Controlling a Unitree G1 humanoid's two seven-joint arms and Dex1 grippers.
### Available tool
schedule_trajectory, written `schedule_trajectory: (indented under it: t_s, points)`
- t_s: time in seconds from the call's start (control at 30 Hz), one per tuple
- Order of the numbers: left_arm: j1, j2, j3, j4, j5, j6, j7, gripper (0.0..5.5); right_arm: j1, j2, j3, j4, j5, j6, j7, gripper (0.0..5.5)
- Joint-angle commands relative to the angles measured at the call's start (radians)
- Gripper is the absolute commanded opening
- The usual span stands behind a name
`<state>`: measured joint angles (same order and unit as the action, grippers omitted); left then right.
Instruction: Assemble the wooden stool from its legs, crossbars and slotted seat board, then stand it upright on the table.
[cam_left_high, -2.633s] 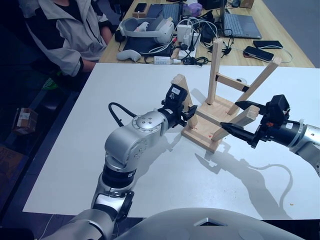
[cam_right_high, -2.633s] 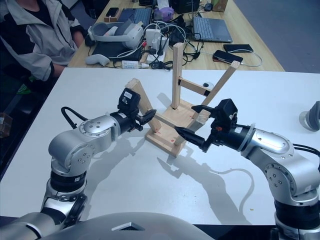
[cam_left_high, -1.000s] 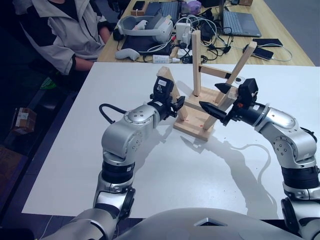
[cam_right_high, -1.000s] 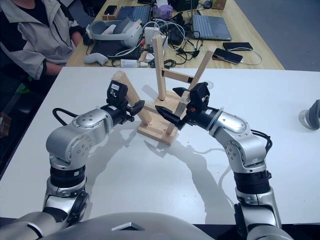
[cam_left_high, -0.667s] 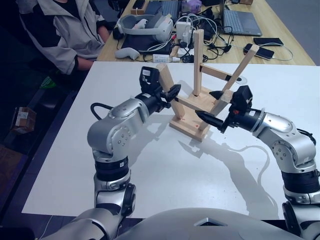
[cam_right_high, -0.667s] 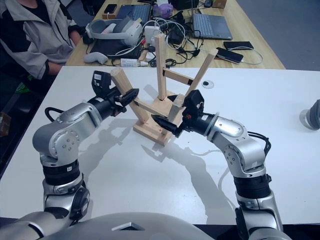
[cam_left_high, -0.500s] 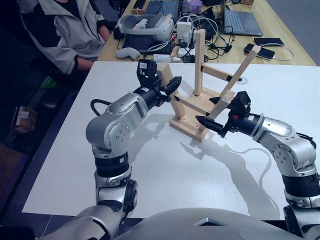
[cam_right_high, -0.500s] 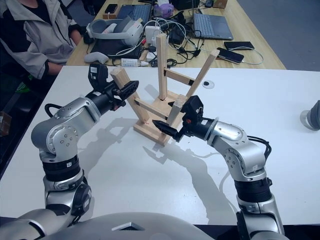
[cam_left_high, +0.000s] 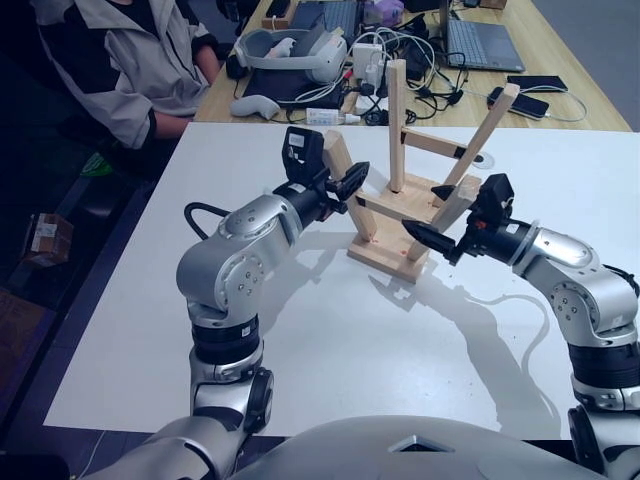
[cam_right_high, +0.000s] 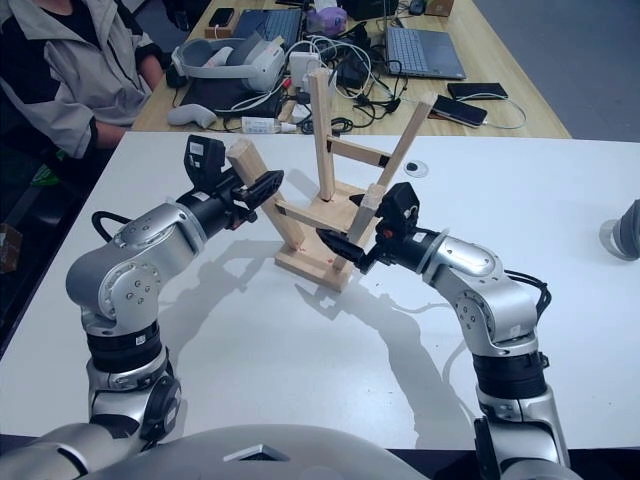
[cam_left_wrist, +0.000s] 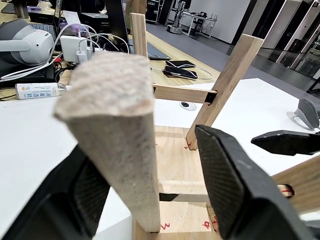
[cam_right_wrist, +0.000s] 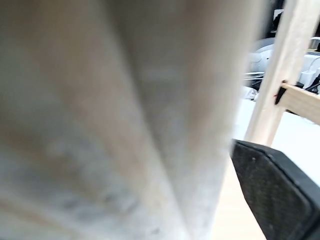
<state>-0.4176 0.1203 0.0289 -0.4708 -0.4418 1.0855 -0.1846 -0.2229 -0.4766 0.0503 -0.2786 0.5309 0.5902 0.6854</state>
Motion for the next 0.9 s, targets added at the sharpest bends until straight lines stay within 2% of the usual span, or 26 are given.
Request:
schedule_trajectory:
  t_s: [0.03,0.23,0.47,0.9]
  points:
    - [-0.040,-0.108,-0.136,-0.051,-0.114,0.032,-0.070,2.68,-0.093,0.068,0.102,0.063,-0.046,-0.007,0.012,4.91]
    - [-0.067,-0.123,-0.162,-0.031,-0.096,0.019,-0.080,2.68,-0.159,0.106,0.162,0.143,-0.067,-0.044,0.062,4.91]
    - [-0.113,-0.141,-0.163,-0.001,-0.076,0.007,-0.100,2.68,-0.152,0.114,0.195,0.189,-0.084,-0.059,0.088,4.91]
    - [-0.120,-0.140,-0.209,0.014,-0.043,-0.013,-0.136,2.68,-0.219,0.147,0.203,0.285,-0.105,-0.080,0.102,4.91]
